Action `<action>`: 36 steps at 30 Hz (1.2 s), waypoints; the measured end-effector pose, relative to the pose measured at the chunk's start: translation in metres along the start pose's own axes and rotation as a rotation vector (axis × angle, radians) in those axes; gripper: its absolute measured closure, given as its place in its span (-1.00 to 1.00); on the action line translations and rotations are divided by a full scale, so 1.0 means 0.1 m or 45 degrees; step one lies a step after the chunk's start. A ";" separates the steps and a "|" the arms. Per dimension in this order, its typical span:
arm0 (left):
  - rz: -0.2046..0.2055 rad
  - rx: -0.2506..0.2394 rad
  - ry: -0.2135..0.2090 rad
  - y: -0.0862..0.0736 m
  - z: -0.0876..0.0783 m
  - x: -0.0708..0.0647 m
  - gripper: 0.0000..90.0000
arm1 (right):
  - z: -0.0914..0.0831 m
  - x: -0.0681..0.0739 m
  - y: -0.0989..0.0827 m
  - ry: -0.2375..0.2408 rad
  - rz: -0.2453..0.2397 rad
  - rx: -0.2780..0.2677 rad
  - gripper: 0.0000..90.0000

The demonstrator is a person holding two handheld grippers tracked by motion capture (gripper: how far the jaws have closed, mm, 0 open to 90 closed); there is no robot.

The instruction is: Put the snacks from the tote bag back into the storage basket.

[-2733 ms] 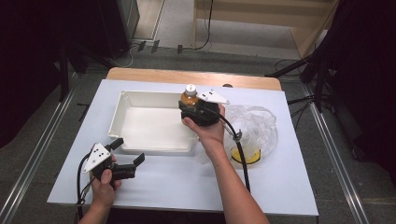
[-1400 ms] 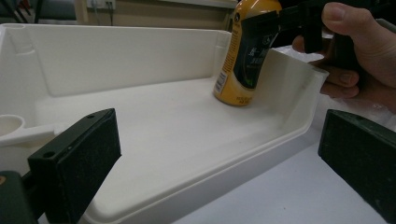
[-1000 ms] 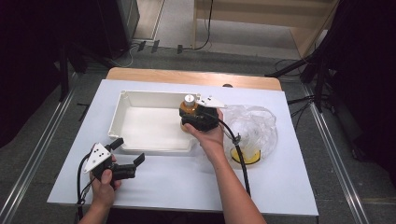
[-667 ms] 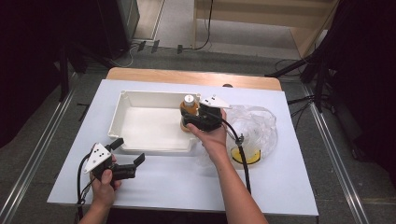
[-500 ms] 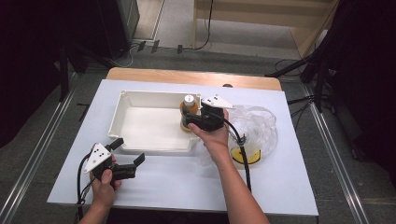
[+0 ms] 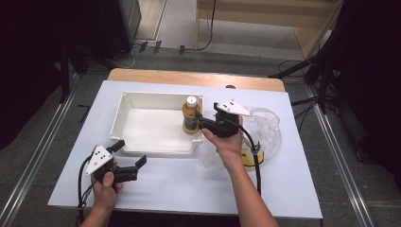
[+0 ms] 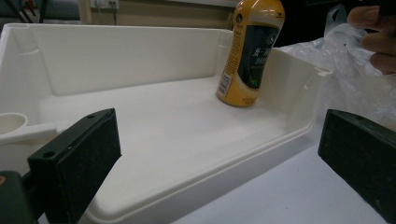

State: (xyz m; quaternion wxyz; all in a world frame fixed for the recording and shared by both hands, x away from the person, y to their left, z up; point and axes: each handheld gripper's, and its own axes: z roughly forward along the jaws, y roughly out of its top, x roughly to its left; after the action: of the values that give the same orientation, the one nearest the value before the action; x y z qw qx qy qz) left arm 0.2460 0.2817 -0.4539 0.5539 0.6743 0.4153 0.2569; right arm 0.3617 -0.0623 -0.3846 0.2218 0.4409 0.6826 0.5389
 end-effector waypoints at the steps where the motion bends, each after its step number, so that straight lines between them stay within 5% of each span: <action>1: 0.001 0.001 0.001 0.00 0.00 0.00 -1.00 | -0.02 -0.02 0.00 0.000 0.005 -0.001 -0.42; 36: 0.003 0.007 0.027 0.00 0.00 -0.01 -1.00 | -0.62 -0.48 -0.22 -0.115 0.032 -0.049 -0.40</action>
State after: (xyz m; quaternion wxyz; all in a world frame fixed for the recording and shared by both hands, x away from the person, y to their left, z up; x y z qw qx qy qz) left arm 0.2454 0.2810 -0.4540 0.5472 0.6736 0.4210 0.2637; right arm 0.3304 -0.1365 -0.3934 0.2541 0.4690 0.6559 0.5342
